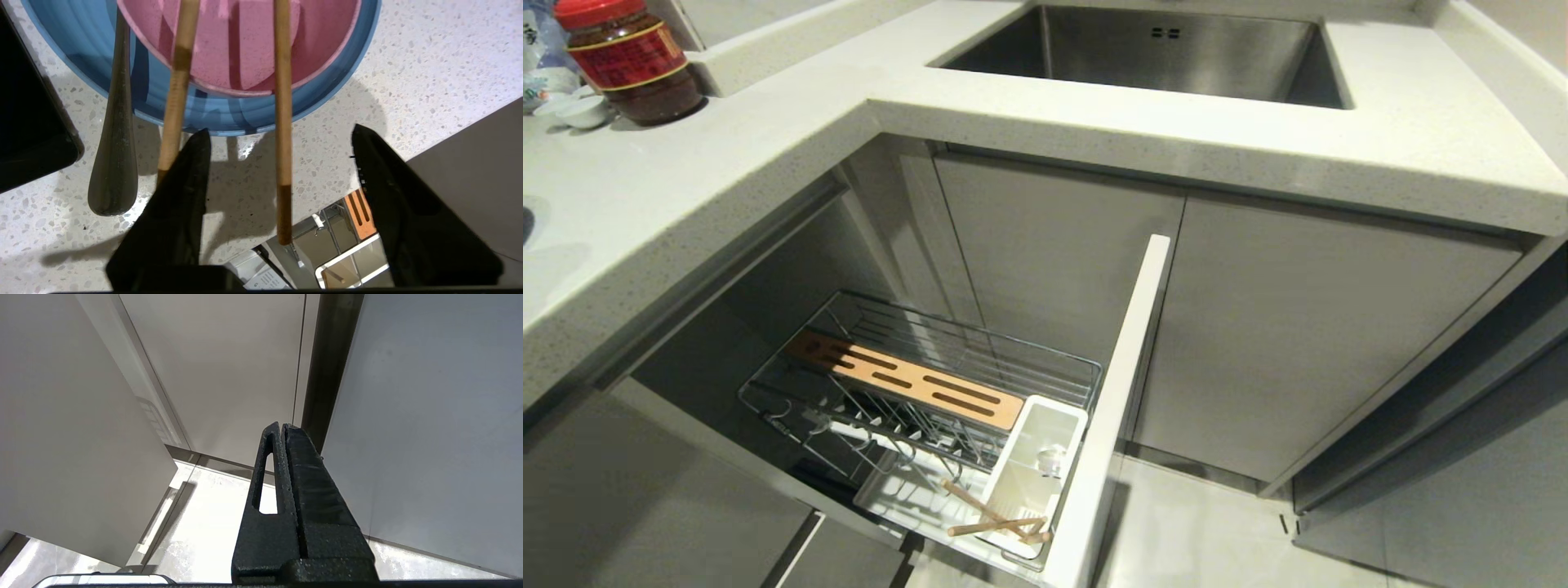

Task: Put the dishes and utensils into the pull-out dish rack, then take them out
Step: Close the cupboard

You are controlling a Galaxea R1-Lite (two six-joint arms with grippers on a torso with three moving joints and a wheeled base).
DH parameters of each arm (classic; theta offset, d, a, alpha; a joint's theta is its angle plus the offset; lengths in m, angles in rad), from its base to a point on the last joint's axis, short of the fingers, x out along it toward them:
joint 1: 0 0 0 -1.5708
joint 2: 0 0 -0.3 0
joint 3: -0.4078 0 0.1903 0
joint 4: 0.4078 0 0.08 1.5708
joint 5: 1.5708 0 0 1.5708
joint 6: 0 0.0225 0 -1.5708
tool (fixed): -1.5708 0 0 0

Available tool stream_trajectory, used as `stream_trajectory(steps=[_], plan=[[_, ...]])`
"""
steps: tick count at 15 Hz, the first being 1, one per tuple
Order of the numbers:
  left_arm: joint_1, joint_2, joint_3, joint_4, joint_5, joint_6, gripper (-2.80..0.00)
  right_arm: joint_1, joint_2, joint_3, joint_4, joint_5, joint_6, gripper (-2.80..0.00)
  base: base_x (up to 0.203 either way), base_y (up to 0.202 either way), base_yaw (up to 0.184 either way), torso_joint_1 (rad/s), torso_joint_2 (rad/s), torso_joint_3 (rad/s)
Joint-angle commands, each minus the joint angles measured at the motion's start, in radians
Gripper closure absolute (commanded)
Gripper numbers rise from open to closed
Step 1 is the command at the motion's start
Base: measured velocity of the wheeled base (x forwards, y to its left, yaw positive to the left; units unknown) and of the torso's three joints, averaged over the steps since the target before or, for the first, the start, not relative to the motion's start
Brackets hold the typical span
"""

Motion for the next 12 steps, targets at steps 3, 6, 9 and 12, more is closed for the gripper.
stream_trajectory(steps=[3, 6, 9, 12], plan=[[-0.004, -0.015, -0.003, -0.004, -0.002, -0.004, -2.80, 0.000, -0.001, 0.026, -0.001, 0.000, 0.000, 0.00, 0.000, 0.000, 0.000, 0.000, 0.00, 0.000], [-0.010, -0.026, -0.004, -0.004, -0.005, -0.004, -2.80, 0.000, -0.001, 0.026, -0.001, 0.000, 0.000, 0.00, 0.000, 0.000, 0.000, 0.000, 0.00, 0.000], [-0.023, -0.059, -0.006, -0.021, -0.005, -0.004, -2.80, 0.000, -0.001, 0.026, -0.001, 0.000, 0.000, 0.00, 0.000, 0.000, 0.000, 0.000, 0.00, 0.000], [-0.044, -0.119, -0.008, -0.096, 0.002, -0.015, 0.00, 0.000, -0.001, 0.026, -0.001, 0.000, 0.001, 0.00, 0.000, 0.000, 0.000, 0.000, 0.00, 0.000]])
